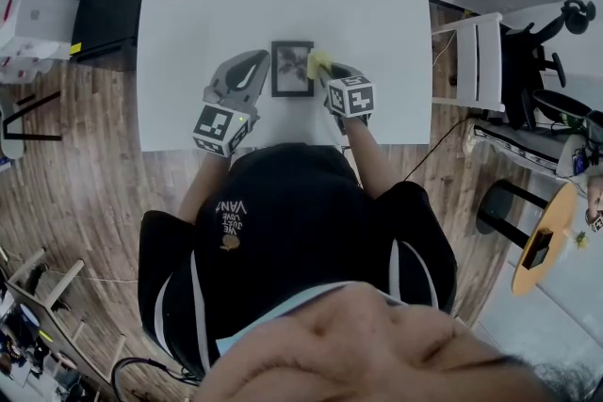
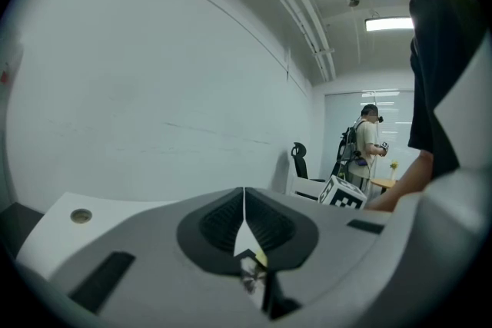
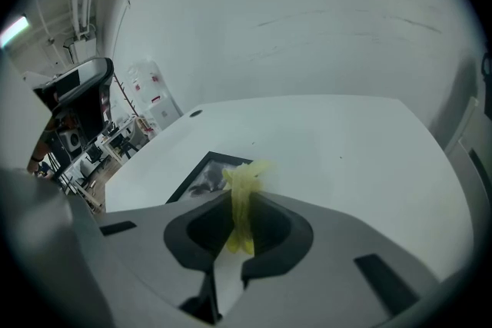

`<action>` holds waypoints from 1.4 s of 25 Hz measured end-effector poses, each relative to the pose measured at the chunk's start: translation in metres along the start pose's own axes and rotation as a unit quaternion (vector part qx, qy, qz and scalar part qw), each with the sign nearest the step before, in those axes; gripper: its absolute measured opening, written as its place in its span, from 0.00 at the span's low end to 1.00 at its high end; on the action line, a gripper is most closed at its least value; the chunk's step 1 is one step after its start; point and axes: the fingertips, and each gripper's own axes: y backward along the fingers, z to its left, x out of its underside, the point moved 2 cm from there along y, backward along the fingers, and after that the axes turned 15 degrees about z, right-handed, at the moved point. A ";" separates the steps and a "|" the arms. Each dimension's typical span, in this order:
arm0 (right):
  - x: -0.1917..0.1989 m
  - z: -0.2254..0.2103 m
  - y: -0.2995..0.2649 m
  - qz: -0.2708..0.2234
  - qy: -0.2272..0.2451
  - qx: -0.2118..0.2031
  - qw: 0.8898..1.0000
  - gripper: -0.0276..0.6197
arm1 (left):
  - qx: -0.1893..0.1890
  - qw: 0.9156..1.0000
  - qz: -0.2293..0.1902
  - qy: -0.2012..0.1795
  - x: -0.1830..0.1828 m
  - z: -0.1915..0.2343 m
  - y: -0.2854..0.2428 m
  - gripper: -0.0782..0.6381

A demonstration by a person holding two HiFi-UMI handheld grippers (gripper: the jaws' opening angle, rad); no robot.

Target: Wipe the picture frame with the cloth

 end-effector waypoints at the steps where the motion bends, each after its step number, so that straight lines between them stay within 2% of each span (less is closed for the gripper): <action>1: -0.002 0.002 0.000 -0.001 0.003 -0.003 1.000 0.11 | -0.003 1.000 0.000 0.001 0.001 0.000 0.001 0.13; 25: -0.026 0.102 -0.038 0.005 0.059 -0.095 0.994 0.11 | -0.067 0.997 0.008 0.034 0.026 0.024 0.054 0.13; 35: -0.015 0.099 -0.052 0.027 0.057 -0.088 0.994 0.11 | -0.067 0.997 0.010 0.036 0.028 0.022 0.057 0.13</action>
